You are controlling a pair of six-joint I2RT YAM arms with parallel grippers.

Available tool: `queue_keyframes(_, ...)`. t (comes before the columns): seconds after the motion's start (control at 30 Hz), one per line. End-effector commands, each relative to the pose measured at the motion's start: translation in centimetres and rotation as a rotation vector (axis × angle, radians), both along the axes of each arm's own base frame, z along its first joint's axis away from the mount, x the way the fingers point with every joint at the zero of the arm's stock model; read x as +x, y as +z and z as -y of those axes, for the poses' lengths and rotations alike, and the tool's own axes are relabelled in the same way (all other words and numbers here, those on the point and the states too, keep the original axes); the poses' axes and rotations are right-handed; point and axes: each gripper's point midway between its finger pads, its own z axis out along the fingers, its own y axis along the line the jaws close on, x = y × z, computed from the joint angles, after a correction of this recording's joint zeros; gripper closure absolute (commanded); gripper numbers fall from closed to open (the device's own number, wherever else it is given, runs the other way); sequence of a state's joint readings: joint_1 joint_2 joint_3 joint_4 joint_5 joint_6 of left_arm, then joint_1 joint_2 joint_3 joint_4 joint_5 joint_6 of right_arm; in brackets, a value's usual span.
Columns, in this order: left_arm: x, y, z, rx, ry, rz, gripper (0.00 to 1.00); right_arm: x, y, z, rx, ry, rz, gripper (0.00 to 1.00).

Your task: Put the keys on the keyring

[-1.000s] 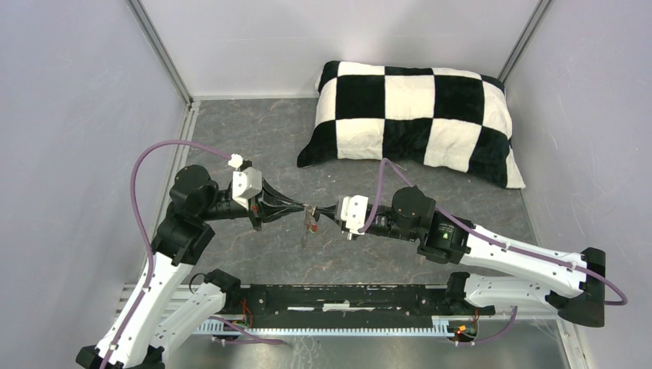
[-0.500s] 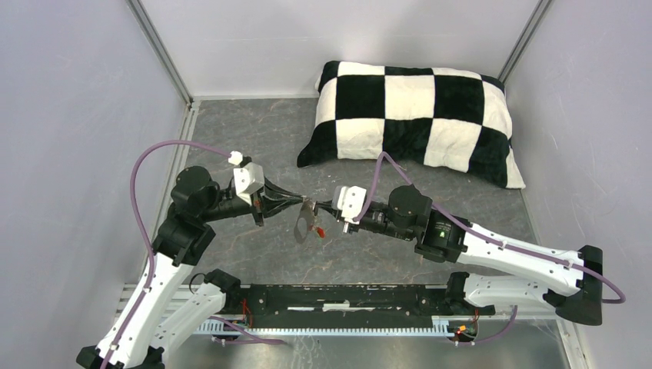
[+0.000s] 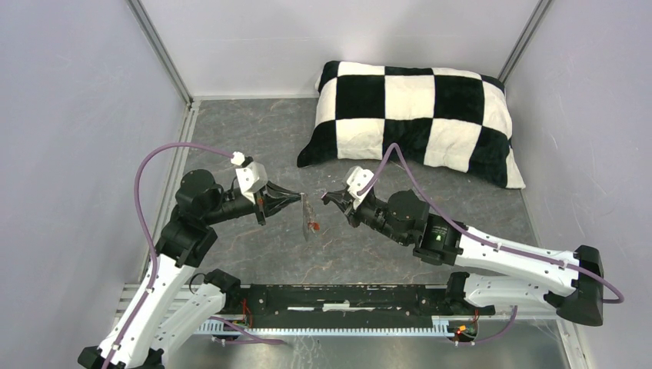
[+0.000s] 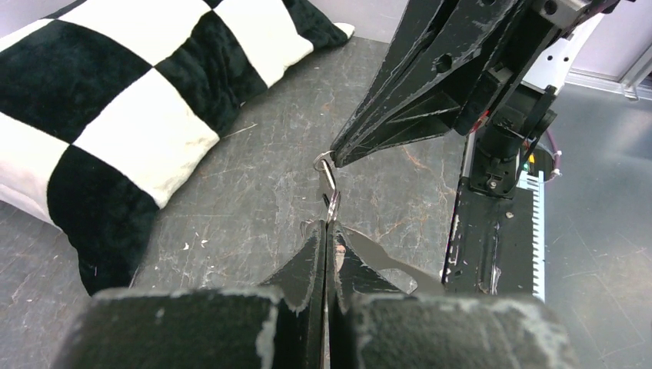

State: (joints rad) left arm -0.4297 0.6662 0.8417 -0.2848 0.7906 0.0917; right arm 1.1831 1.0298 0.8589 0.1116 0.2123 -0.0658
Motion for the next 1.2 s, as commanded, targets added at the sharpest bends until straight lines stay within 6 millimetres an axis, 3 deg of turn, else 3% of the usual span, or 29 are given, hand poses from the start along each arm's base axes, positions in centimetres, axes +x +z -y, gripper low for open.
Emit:
queue_keyframes(0.0,0.1,1.1,0.1,-0.031,0.007,0.023,0.98,0.8,1.7,0.7,0.112,-0.089,-0.013,1.00)
queue_keyframes(0.37,0.1,1.5,-0.2,-0.053,0.030,0.028,0.98,-0.5,2.5,-2.3,0.126,-0.077,0.006,1.00)
queue_keyframes(1.17,-0.8,1.8,-0.3,-0.048,0.006,0.051,0.98,-1.9,4.6,-4.2,0.207,-0.019,0.027,1.00)
